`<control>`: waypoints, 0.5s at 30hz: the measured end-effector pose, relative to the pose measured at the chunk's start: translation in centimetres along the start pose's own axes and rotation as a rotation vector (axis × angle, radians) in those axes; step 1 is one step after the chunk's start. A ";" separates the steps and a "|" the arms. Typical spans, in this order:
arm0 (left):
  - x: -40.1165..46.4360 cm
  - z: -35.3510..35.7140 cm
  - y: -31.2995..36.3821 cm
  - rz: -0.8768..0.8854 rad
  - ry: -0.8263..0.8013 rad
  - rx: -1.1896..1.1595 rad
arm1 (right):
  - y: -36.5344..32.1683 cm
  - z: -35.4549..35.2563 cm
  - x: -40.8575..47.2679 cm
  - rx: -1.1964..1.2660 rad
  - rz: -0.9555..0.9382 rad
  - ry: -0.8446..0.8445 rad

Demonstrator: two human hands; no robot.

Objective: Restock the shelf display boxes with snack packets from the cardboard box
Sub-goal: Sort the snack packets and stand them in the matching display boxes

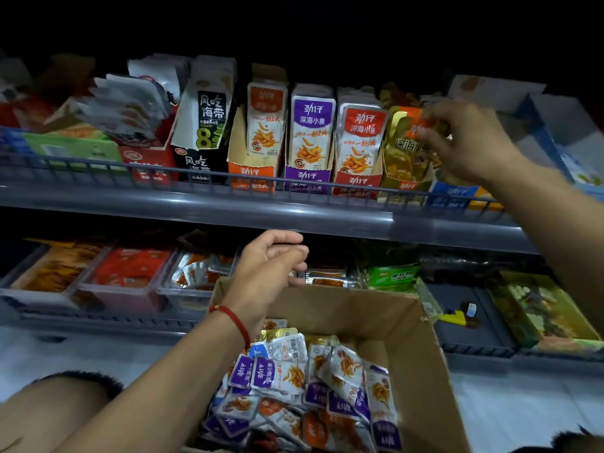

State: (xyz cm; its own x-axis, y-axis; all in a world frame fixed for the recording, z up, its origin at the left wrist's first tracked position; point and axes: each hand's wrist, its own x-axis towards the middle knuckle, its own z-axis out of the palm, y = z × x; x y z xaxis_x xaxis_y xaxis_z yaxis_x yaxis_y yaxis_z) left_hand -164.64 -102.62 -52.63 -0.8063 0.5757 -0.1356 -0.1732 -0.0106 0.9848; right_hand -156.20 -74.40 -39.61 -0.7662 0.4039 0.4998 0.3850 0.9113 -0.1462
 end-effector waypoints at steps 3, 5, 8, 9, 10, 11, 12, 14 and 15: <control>0.0 -0.1 -0.1 -0.002 0.003 0.010 | 0.5 0.6 0.5 -0.059 0.018 0.061; 0.0 0.0 -0.1 -0.008 0.005 0.019 | 0.6 0.9 0.6 -0.101 0.030 0.105; 0.0 0.1 -0.3 -0.013 0.007 0.038 | 0.6 1.3 0.5 -0.096 0.020 0.159; 0.0 0.1 -0.3 -0.015 0.006 0.045 | 0.6 1.4 0.3 -0.088 0.009 0.175; 0.0 0.1 -0.4 -0.018 0.004 0.053 | 0.6 1.4 0.2 -0.082 -0.004 0.189; -0.1 0.1 -0.6 -0.022 0.002 0.063 | 0.7 1.5 -0.1 -0.077 -0.017 0.201; -0.1 0.2 -0.7 -0.022 0.002 0.075 | 0.7 1.5 -0.4 -0.072 -0.030 0.215; -0.2 0.3 -0.8 -0.024 0.001 0.112 | 0.5 1.5 -1.3 -0.070 -0.072 0.256; -0.2 0.3 -0.9 -0.025 -0.003 0.128 | 0.3 1.6 -1.9 -0.066 -0.098 0.277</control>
State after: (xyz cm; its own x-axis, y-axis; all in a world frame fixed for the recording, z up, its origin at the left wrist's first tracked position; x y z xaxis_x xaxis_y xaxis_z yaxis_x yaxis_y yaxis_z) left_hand -164.12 -102.51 -53.50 -0.8010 0.5767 -0.1606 -0.1197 0.1086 0.9869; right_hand -155.45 -74.78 -41.96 -0.6353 0.2683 0.7241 0.3553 0.9341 -0.0344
